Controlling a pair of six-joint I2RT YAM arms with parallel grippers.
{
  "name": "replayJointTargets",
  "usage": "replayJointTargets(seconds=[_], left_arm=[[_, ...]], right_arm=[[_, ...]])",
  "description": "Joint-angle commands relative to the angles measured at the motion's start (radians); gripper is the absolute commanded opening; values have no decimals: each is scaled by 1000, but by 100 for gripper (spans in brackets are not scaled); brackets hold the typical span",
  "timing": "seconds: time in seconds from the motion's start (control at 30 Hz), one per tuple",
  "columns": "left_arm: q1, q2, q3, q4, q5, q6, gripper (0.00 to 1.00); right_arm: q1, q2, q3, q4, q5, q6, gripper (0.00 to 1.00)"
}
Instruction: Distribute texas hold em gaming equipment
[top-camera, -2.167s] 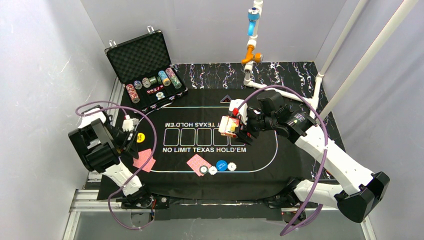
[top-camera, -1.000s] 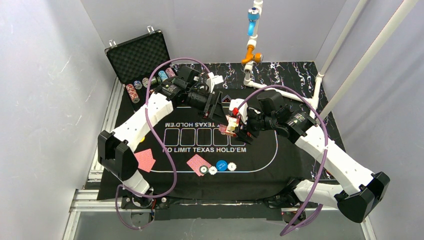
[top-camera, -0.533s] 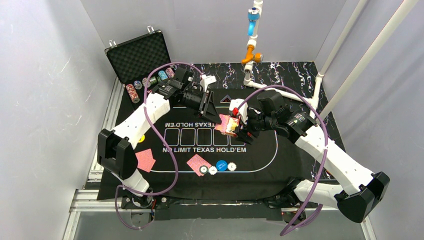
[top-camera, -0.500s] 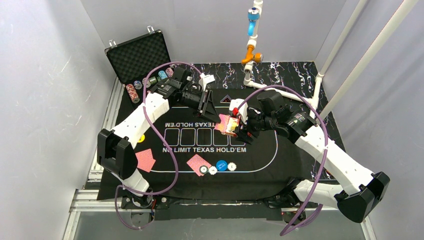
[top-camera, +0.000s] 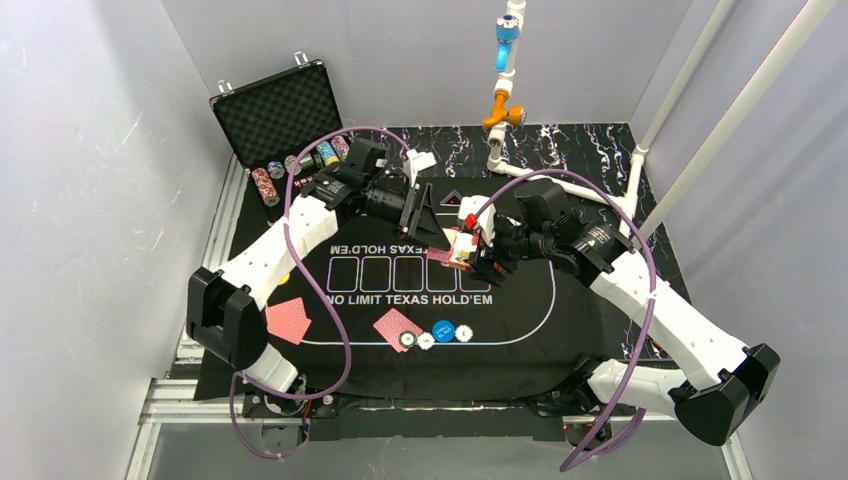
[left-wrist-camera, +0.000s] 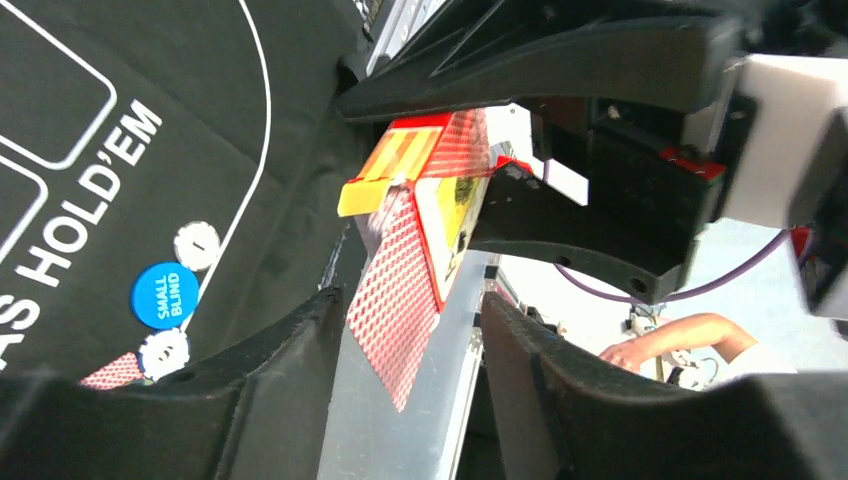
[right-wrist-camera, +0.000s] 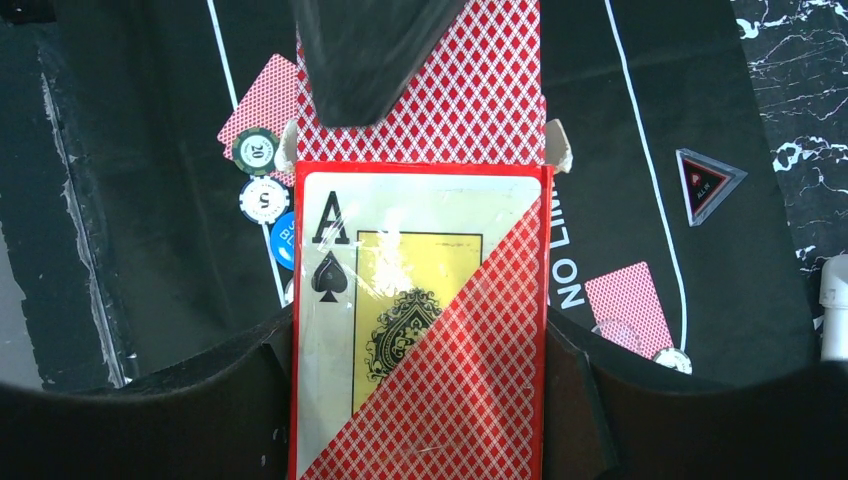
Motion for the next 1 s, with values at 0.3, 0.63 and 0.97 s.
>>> replayJointTargets(seconds=[0.3,0.63,0.97], left_arm=[[24,-104,-55,-109,-28,56,21],[158,-151,-98,-78,38,11,0],[367,-163,-90,-110,132,32,0]], right_arm=[[3,-34,52,51,-10,7,1],[3,-29,55,49,-5,7,1],[-3,-26,54,58,16,16,1]])
